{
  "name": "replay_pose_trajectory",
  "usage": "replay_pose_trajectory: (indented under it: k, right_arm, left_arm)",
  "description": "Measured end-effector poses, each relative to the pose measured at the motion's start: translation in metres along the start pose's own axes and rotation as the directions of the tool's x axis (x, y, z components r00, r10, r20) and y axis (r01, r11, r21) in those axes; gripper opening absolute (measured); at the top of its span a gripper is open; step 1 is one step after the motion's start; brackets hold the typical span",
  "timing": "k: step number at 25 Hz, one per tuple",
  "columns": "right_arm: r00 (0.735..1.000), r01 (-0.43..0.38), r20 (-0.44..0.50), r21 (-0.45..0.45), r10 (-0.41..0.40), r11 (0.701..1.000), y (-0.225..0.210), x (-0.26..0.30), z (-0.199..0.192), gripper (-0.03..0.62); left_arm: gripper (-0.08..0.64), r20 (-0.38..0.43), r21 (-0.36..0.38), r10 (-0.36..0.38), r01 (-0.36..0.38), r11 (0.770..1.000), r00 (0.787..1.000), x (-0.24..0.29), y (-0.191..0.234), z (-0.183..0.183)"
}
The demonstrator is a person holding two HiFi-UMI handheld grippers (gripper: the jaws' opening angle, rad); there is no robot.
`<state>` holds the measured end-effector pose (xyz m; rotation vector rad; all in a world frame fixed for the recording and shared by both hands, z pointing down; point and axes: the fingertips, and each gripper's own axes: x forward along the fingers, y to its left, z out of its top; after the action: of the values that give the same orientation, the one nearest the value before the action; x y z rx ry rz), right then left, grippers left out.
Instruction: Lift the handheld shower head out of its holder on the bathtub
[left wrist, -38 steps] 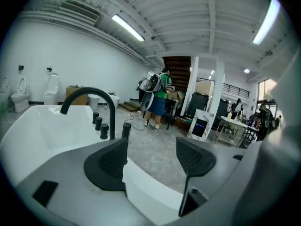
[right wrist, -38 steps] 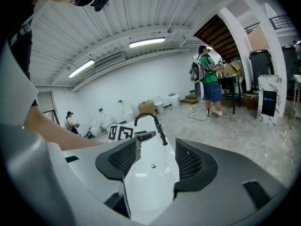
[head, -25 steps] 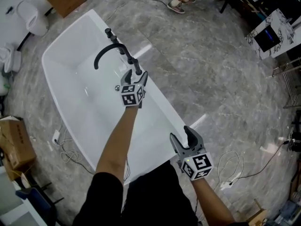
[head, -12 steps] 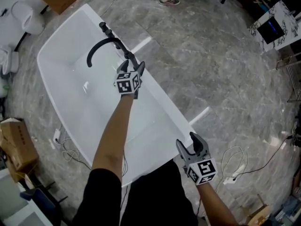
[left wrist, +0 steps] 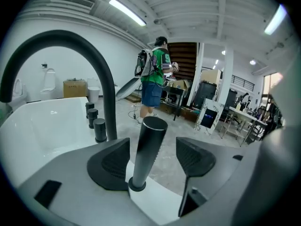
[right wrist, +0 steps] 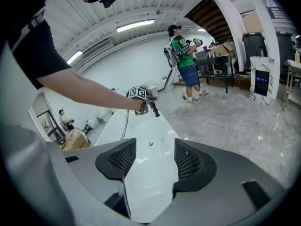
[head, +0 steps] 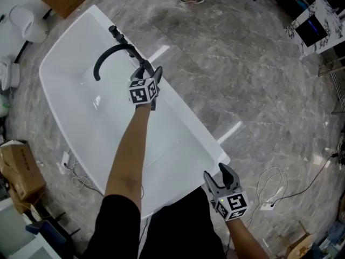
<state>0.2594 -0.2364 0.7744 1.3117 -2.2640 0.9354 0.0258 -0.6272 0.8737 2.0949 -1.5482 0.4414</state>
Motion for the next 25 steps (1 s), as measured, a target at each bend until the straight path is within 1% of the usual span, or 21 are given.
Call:
replay_pose_trajectory:
  k: [1, 2, 4, 5, 7, 10, 13, 16, 20, 25]
  right_arm:
    - [1.0, -0.002, 0.0, -0.001, 0.002, 1.0, 0.001, 0.0, 0.0, 0.232]
    - [1.0, -0.003, 0.001, -0.002, 0.003, 1.0, 0.002, 0.0, 0.0, 0.232]
    - [1.0, -0.003, 0.006, -0.005, 0.003, 1.0, 0.004, -0.001, 0.003, 0.232]
    - [1.0, -0.001, 0.01, -0.005, 0.001, 1.0, 0.005, -0.002, 0.004, 0.232]
    - [1.0, 0.003, 0.016, -0.004, -0.003, 1.0, 0.005, -0.003, 0.007, 0.232]
    - [1.0, 0.01, 0.027, 0.0, -0.01, 1.0, 0.006, -0.004, 0.012, 0.232]
    - [0.999, 0.012, 0.039, -0.001, -0.012, 1.0, 0.008, -0.006, 0.018, 0.232]
    - [0.998, 0.005, 0.056, -0.011, -0.004, 1.0, 0.018, -0.009, 0.029, 0.232]
    - [0.997, -0.002, 0.072, -0.013, 0.003, 1.0, 0.029, -0.02, 0.04, 0.232]
    - [0.994, 0.006, 0.105, -0.01, -0.005, 1.0, 0.049, -0.033, 0.067, 0.232]
  left_arm:
    - [0.286, -0.006, 0.003, -0.004, 0.004, 1.0, 1.0, 0.001, -0.001, -0.001]
    - [0.238, -0.012, 0.009, -0.003, 0.003, 1.0, 1.0, 0.002, 0.0, -0.001]
    - [0.169, -0.024, 0.021, 0.017, -0.017, 1.0, 1.0, 0.002, 0.003, -0.003]
    - [0.152, -0.033, 0.026, 0.03, -0.029, 0.999, 0.999, 0.003, 0.005, -0.003]
    - [0.144, -0.05, 0.039, 0.041, -0.039, 0.998, 0.998, 0.003, 0.008, -0.003]
    - [0.138, -0.076, 0.078, 0.046, -0.04, 0.996, 0.996, 0.0, 0.01, -0.003]
    - [0.133, -0.064, 0.079, 0.051, -0.046, 0.996, 0.997, -0.007, 0.013, 0.003]
    - [0.133, -0.021, 0.082, 0.04, -0.039, 0.996, 0.999, -0.02, 0.015, 0.027]
    - [0.133, 0.011, 0.091, 0.028, -0.028, 0.995, 1.0, -0.039, 0.009, 0.057]
    - [0.132, 0.056, 0.075, 0.038, -0.042, 0.996, 0.998, -0.071, 0.016, 0.102]
